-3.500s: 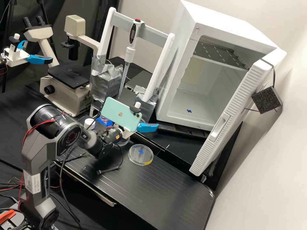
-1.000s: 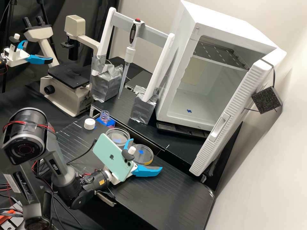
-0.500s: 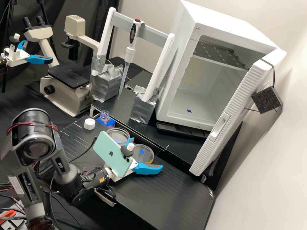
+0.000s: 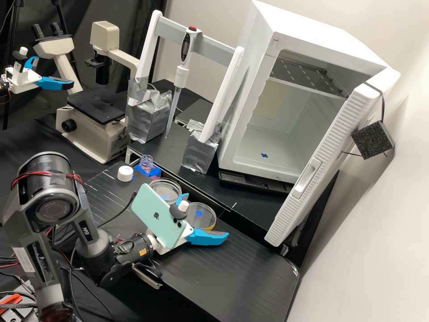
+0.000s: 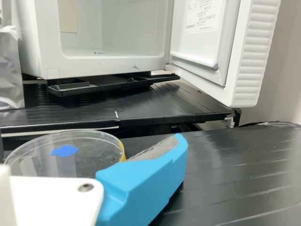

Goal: Close the lid

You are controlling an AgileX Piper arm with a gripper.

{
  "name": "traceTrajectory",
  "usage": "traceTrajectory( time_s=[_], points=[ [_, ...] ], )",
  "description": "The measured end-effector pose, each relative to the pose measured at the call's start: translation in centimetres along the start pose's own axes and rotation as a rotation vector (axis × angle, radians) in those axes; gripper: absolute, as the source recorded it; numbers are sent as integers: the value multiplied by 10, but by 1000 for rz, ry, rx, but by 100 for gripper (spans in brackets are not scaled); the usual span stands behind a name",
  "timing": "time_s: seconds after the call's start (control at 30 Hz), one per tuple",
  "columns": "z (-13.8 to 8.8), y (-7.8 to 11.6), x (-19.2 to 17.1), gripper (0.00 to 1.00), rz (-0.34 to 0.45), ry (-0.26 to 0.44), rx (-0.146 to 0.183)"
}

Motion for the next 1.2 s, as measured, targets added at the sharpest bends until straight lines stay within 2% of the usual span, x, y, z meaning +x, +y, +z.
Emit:
traceTrajectory(
  time_s=[0.47,0.5,0.8,1.2],
  points=[
    [-2,-1,1,100,15,-9,-17],
    [-2,-1,1,0,13,-7,-22],
    [-3,-2,1,0,13,-6,-30],
    [-3,-3,2,0,15,-15,-25]
  ],
)
